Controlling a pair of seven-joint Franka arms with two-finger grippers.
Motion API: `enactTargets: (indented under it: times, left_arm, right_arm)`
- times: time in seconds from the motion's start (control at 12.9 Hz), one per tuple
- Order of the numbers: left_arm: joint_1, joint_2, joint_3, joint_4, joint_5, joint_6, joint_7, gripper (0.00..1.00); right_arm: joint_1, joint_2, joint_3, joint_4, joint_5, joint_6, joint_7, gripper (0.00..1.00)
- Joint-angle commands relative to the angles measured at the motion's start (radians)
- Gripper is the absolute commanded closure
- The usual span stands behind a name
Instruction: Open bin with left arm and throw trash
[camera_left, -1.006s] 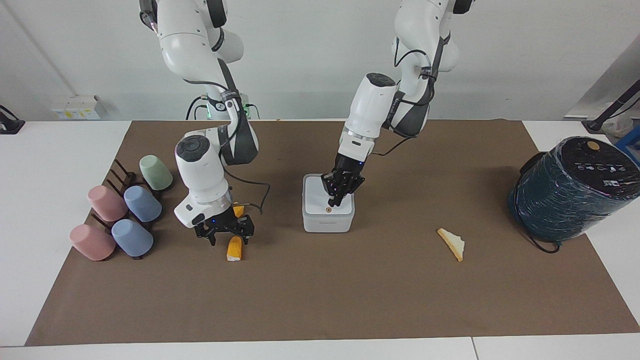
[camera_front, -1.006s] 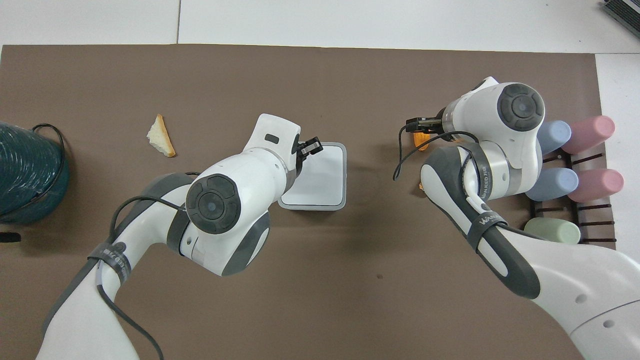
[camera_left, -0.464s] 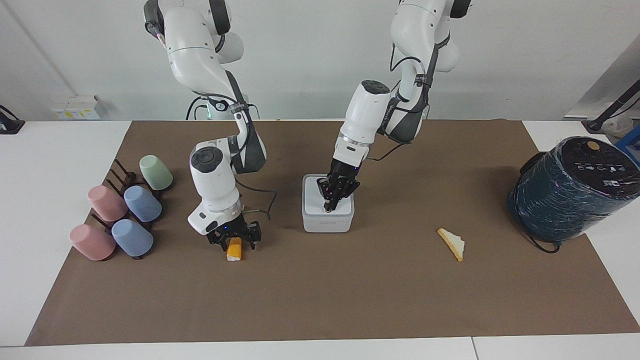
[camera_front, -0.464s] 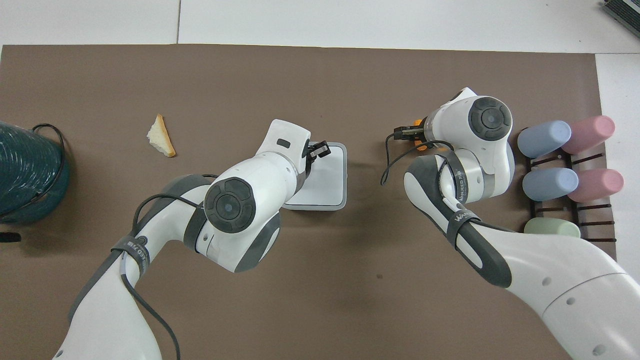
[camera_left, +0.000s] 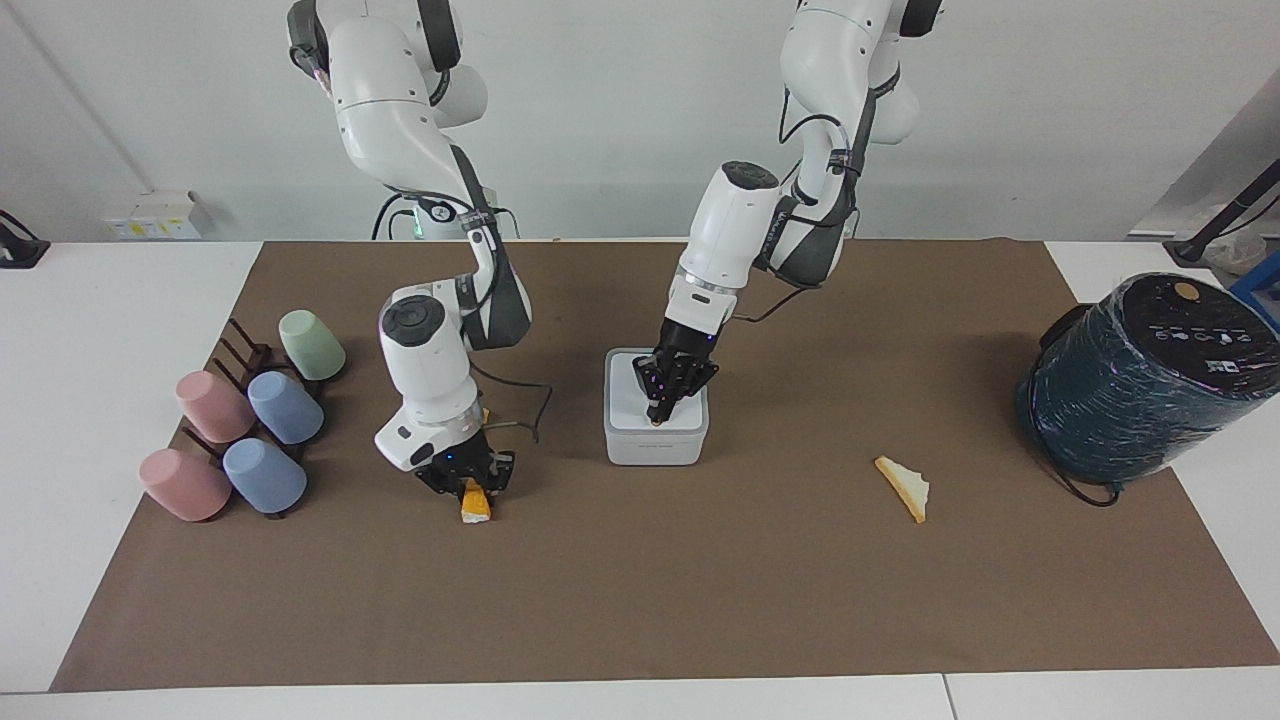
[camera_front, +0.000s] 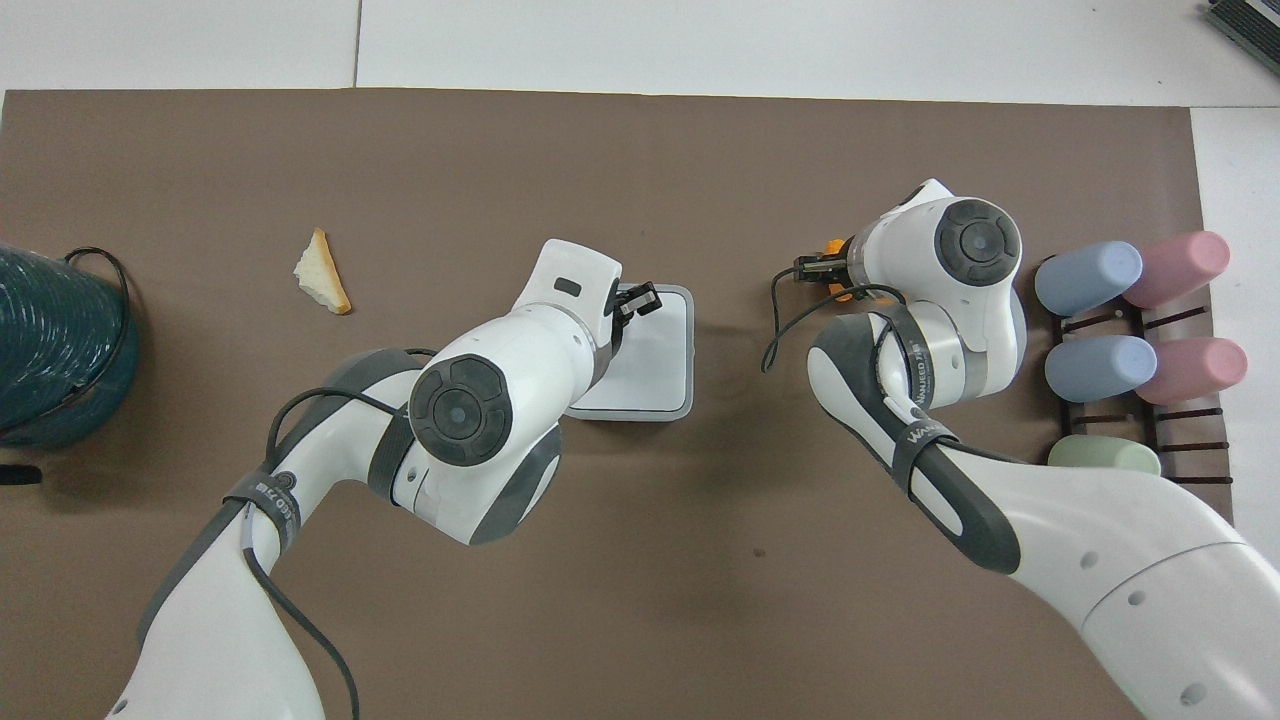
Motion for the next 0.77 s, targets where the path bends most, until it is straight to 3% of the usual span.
enactTargets:
  times: [0.0,0.31,0.7]
  left_arm:
    - [-0.018,0.025,0.013,0.026,-0.011,-0.055,-0.003,0.81]
    - [0.036,-0.022,0.014,0.155,-0.011,-0.367,0.009,0.81]
    - [0.11,-0.053,0.016,0.206,-0.01,-0.497,0.061,0.8]
  right_arm:
    - [-0.019,-0.1,0.005,-0.038,-0.007,-0.033,-0.004,1.0]
    - [-0.019,-0.234,0.005,-0.078,-0.007,-0.137,-0.002,1.0]
    - [0.01,-0.352,0.007,-0.101,0.001,-0.24,0.001,1.0]
